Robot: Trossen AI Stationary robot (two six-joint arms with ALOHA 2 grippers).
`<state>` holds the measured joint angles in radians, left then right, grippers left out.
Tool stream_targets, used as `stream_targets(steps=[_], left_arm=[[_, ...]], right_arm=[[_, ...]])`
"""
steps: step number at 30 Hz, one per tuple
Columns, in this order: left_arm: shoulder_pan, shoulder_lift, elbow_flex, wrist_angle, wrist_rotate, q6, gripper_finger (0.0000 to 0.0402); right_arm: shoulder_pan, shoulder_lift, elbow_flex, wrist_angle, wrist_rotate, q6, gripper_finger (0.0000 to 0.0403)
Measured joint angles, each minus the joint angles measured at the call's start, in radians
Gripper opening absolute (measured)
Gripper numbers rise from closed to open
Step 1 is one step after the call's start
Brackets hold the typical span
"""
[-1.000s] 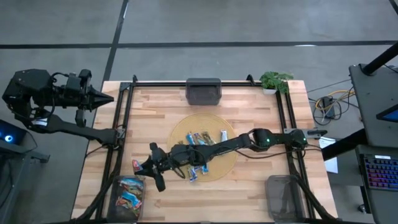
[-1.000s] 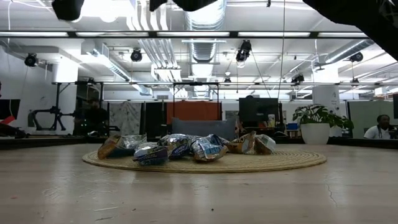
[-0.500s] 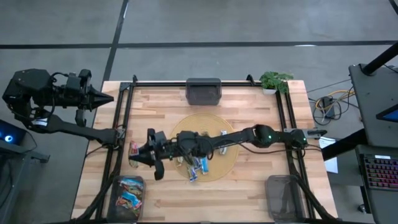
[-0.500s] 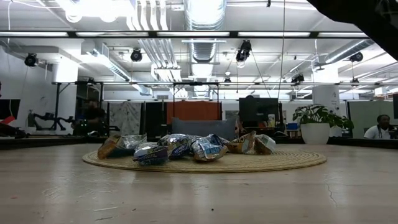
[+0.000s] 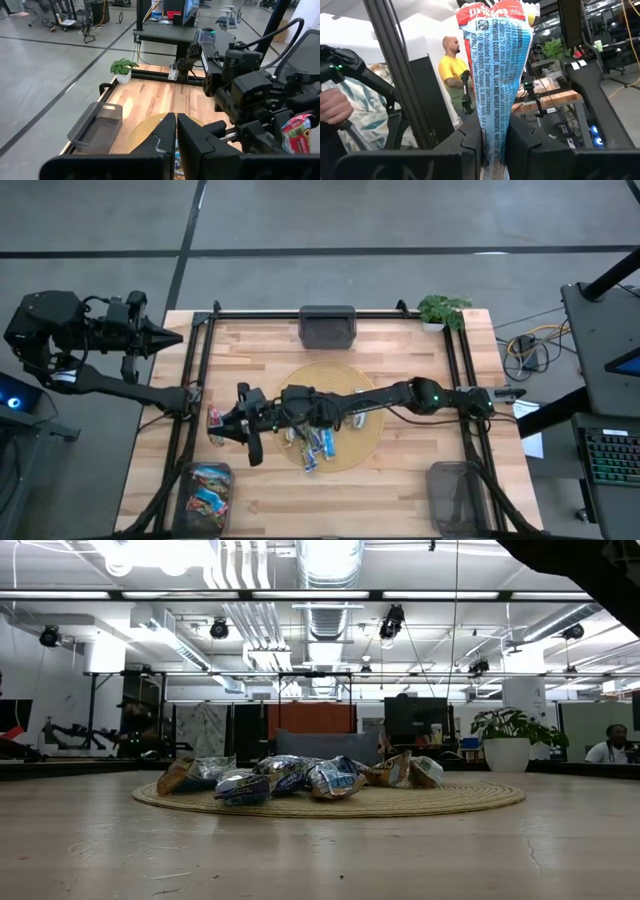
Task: Pick and place Granola Bars by type
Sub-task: Put the red granola bar into the left black bin
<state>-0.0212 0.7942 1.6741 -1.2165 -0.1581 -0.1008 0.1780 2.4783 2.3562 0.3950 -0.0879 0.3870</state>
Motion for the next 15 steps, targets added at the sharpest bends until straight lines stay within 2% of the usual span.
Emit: stream_targets(steps=[5,11,15], left_arm=[[0.0,0.001,0.0,0.0,0.007,0.0,0.0],[0.0,0.016,-0.011,0.024,0.16,-0.005,0.0],[0.0,0.026,-0.011,0.063,0.168,0.019,0.0]], right_arm=[[0.007,0.0,0.0,-0.004,-0.002,-0.006,0.0047],[-0.008,-0.008,0.0,-0.008,0.0,-0.006,0.0047],[-0.033,-0.042,0.0,-0.128,0.001,-0.069,0.0047]])
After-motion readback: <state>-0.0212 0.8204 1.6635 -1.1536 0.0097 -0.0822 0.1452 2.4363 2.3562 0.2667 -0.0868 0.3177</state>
